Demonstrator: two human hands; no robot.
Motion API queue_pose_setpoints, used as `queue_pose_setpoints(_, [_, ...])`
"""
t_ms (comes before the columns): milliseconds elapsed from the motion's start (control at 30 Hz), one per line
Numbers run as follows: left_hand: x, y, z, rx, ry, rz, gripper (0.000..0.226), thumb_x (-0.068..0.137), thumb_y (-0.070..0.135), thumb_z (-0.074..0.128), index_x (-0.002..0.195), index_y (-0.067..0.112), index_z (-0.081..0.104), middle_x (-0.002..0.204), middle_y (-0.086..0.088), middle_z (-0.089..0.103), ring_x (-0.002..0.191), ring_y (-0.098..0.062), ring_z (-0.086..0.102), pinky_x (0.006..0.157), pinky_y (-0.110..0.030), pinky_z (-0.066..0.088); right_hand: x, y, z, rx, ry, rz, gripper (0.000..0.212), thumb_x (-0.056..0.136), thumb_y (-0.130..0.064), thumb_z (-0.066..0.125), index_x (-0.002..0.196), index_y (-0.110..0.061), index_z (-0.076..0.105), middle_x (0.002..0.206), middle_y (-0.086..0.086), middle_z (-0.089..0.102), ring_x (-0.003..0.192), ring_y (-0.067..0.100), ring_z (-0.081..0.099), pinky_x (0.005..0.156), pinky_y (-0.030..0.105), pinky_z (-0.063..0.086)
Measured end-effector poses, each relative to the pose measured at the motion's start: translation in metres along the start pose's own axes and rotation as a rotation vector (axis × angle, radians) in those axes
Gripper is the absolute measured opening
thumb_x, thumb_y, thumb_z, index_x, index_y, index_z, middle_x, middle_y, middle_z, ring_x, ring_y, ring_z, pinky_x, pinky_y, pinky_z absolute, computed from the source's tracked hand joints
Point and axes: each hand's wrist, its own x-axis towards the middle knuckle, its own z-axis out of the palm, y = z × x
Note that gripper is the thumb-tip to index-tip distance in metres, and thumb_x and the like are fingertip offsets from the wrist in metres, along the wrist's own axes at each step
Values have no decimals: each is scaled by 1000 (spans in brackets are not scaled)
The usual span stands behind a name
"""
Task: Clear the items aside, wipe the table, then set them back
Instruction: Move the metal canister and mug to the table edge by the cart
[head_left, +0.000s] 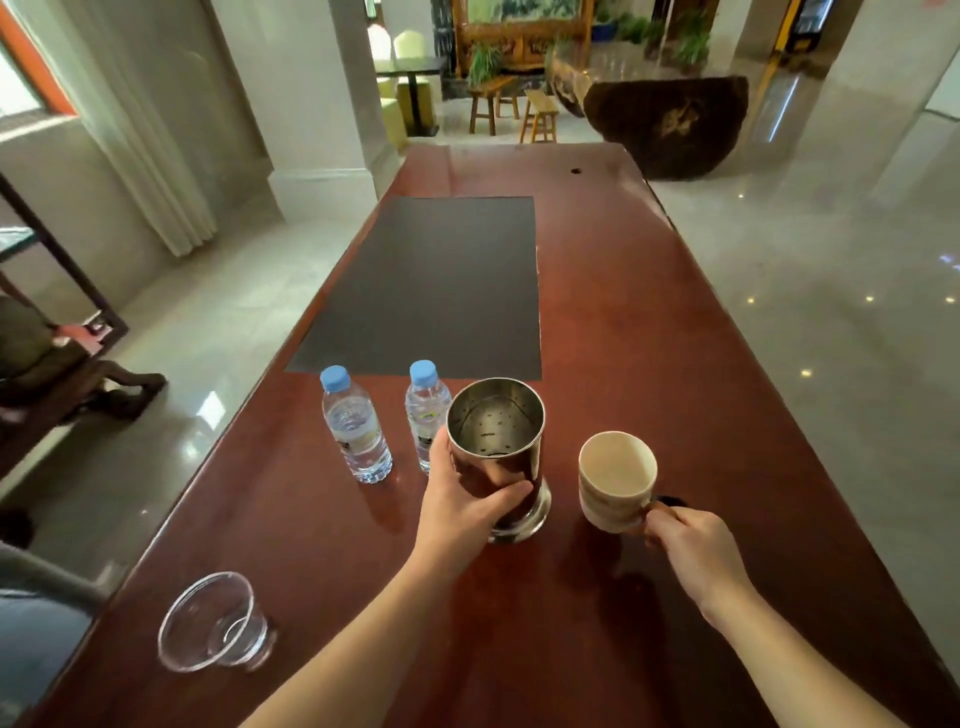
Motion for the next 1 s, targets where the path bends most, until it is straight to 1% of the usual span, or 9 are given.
queue_pose_setpoints(100, [-13,13,-23,-19,11,7,89,56,34,91,126,56,41,119,25,61,113,0,60,96,-32,51,-7,-17,7,-19,-47,-51,37,86,-24,60,55,-4,59,50,1,57,54,22,50,54,37,29])
queue_pose_setpoints(267, [-36,36,-67,-65,129,31,83,52,28,89,115,62,47,110,25,66,103,4,63,81,-15,51,-28,-51,28,-1,-216,-123,28,74,-35,60,53,-18,54,52,-6,43,53,13,37,57,36,25])
queue_pose_setpoints(367, [-49,49,-100,-56,209,62,85,52,31,89,123,51,45,110,30,65,102,10,61,78,-5,46,-41,-70,47,-28,-295,-182,29,73,-33,62,52,-21,46,51,-4,37,48,9,31,55,35,22])
queue_pose_setpoints(467, [-61,61,-137,-33,284,85,93,51,39,90,131,44,43,113,30,63,104,11,59,79,-5,45,-53,-91,71,-39,-382,-229,28,70,-31,63,50,-21,46,51,-3,36,49,10,30,55,35,22])
queue_pose_setpoints(533, [-67,68,-162,-23,356,98,95,50,39,92,133,39,45,114,27,64,106,6,61,82,-10,48,-60,-107,90,-31,-419,-243,21,62,-33,58,52,-17,50,52,-1,37,52,13,31,55,35,23])
queue_pose_setpoints(633, [-75,76,-202,-31,452,104,88,51,33,93,127,37,49,111,18,68,106,-5,65,84,-22,54,-66,-129,122,-9,-484,-276,24,74,-19,65,54,-13,53,56,4,40,59,17,35,58,36,24])
queue_pose_setpoints(767, [-91,84,-260,33,575,111,93,51,35,90,132,27,45,108,15,66,103,0,63,87,-25,54,-73,-156,163,3,-516,-316,26,78,-6,63,53,0,62,57,13,58,60,20,47,61,39,35])
queue_pose_setpoints(867, [-106,76,-303,54,667,102,98,53,27,90,137,20,41,114,12,65,106,1,62,90,-21,53,-82,-174,197,-58,-589,-378,23,80,-7,63,59,1,67,63,11,63,65,21,51,64,40,39])
queue_pose_setpoints(1000, [-130,59,-348,115,761,35,95,52,31,90,135,28,42,108,29,65,102,15,58,86,-12,50,-98,-193,241,57,-603,-322,22,78,-6,62,57,-3,69,64,14,67,63,23,54,63,41,42])
